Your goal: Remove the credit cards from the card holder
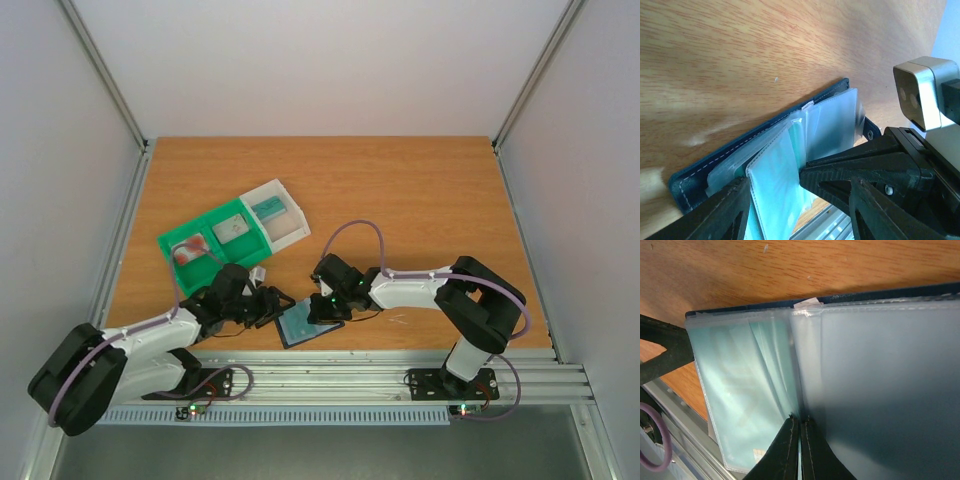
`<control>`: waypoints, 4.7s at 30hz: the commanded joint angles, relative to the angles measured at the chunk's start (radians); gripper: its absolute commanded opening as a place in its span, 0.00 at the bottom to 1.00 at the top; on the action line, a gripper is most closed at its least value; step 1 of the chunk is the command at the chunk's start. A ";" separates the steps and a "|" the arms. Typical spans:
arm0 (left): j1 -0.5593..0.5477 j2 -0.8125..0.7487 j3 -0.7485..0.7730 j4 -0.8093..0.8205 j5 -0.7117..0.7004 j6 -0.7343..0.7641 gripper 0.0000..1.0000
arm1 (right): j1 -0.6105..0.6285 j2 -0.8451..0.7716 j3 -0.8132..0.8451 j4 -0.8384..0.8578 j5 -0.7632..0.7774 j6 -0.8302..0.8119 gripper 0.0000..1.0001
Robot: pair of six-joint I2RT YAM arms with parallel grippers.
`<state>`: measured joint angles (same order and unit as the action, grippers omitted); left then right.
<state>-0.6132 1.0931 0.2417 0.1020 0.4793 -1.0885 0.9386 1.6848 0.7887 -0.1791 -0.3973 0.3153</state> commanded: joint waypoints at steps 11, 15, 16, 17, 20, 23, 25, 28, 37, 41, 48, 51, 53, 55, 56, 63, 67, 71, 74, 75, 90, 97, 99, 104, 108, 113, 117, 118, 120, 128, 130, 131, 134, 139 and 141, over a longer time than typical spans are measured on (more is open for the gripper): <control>-0.005 0.037 0.005 0.143 0.035 -0.036 0.55 | 0.000 0.003 -0.045 0.050 -0.007 0.024 0.04; -0.004 0.040 0.015 0.145 0.044 -0.036 0.55 | 0.000 0.006 -0.043 0.113 -0.055 0.060 0.07; -0.005 0.042 0.018 0.147 0.047 -0.036 0.55 | 0.000 0.008 -0.042 0.128 -0.065 0.068 0.08; -0.004 0.043 0.020 0.147 0.050 -0.036 0.55 | 0.000 0.011 -0.042 0.143 -0.074 0.078 0.09; -0.005 0.034 0.025 0.148 0.056 -0.042 0.55 | -0.001 0.025 -0.040 0.175 -0.096 0.101 0.10; -0.004 0.023 0.027 0.133 0.053 -0.042 0.55 | -0.001 0.042 -0.038 0.208 -0.110 0.115 0.11; -0.005 0.020 0.027 0.134 0.053 -0.043 0.55 | -0.001 0.044 -0.039 0.221 -0.118 0.119 0.12; -0.005 0.023 0.026 0.149 0.059 -0.049 0.55 | 0.000 0.017 -0.044 0.212 -0.096 0.106 0.15; -0.009 0.114 0.027 0.269 0.091 -0.081 0.55 | -0.001 -0.118 -0.039 0.003 0.076 0.026 0.26; -0.021 0.165 0.038 0.335 0.106 -0.109 0.54 | -0.001 -0.207 -0.070 -0.023 0.134 0.015 0.27; -0.055 0.212 0.085 0.356 0.095 -0.119 0.54 | -0.002 -0.358 -0.057 -0.191 0.291 -0.053 0.30; -0.061 0.229 0.095 0.365 0.100 -0.116 0.54 | -0.003 -0.389 -0.066 -0.213 0.313 -0.062 0.30; -0.060 0.230 0.096 0.362 0.098 -0.114 0.54 | -0.003 -0.387 -0.067 -0.212 0.306 -0.073 0.32; -0.060 0.213 0.100 0.322 0.089 -0.103 0.54 | -0.003 -0.374 -0.063 -0.208 0.293 -0.085 0.33; -0.061 0.202 0.104 0.292 0.076 -0.088 0.53 | -0.003 -0.366 -0.058 -0.207 0.288 -0.088 0.34; -0.061 0.082 0.120 0.010 -0.039 0.000 0.46 | -0.003 -0.291 -0.019 -0.194 0.253 -0.122 0.32; -0.061 0.003 0.093 -0.149 -0.113 0.029 0.48 | -0.003 -0.233 0.002 -0.197 0.235 -0.132 0.32; -0.060 -0.067 0.052 -0.216 -0.147 0.035 0.52 | -0.003 -0.193 -0.007 -0.186 0.250 -0.119 0.34; -0.060 -0.115 0.045 -0.297 -0.172 0.044 0.54 | -0.004 -0.168 -0.015 -0.173 0.251 -0.119 0.34; -0.060 -0.130 0.041 -0.325 -0.185 0.046 0.54 | -0.003 -0.161 -0.020 -0.169 0.253 -0.116 0.32; -0.060 -0.053 0.036 -0.238 -0.216 0.060 0.32 | -0.003 -0.174 -0.096 -0.148 0.260 -0.078 0.19; -0.057 0.056 0.124 -0.223 -0.259 0.112 0.27 | -0.001 -0.208 -0.131 -0.135 0.245 -0.067 0.16; -0.058 0.074 0.160 -0.266 -0.280 0.131 0.27 | -0.001 -0.223 -0.140 -0.130 0.217 -0.055 0.16; -0.060 0.047 0.197 -0.347 -0.341 0.145 0.39 | -0.002 -0.285 -0.110 -0.228 0.303 -0.065 0.18; -0.061 0.037 0.212 -0.315 -0.255 0.151 0.40 | -0.002 -0.346 -0.093 -0.254 0.311 -0.064 0.19; -0.062 0.042 0.165 -0.135 -0.126 0.107 0.40 | -0.001 -0.356 -0.097 -0.202 0.244 -0.033 0.16; -0.061 0.095 0.140 -0.006 -0.069 0.072 0.40 | -0.002 -0.320 -0.089 -0.172 0.225 -0.023 0.15; -0.061 0.113 0.137 0.016 -0.055 0.068 0.40 | -0.002 -0.308 -0.086 -0.165 0.220 -0.024 0.14; -0.062 0.146 0.126 0.074 -0.029 0.053 0.39 | -0.002 -0.285 -0.083 -0.149 0.205 -0.025 0.13; -0.071 0.244 0.099 0.218 -0.007 -0.002 0.35 | -0.002 -0.224 -0.076 -0.127 0.213 -0.027 0.10; -0.074 0.275 0.095 0.258 0.005 -0.008 0.35 | -0.002 -0.213 -0.078 -0.128 0.217 -0.028 0.08; -0.075 0.293 0.093 0.279 0.011 -0.012 0.34 | -0.002 -0.206 -0.081 -0.127 0.218 -0.026 0.07; -0.086 0.335 0.090 0.330 0.025 -0.030 0.33 | -0.002 -0.196 -0.094 -0.112 0.214 -0.022 0.05; -0.103 0.393 0.093 0.382 0.025 -0.040 0.31 | -0.001 -0.185 -0.107 -0.108 0.216 -0.019 0.03; -0.102 0.413 0.086 0.416 0.027 -0.048 0.29 | -0.001 -0.175 -0.101 -0.124 0.222 -0.015 0.02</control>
<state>-0.7078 1.4662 0.3439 0.3935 0.4950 -1.1221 0.9367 1.4899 0.6849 -0.3073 -0.1886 0.2882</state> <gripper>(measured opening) 0.305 0.027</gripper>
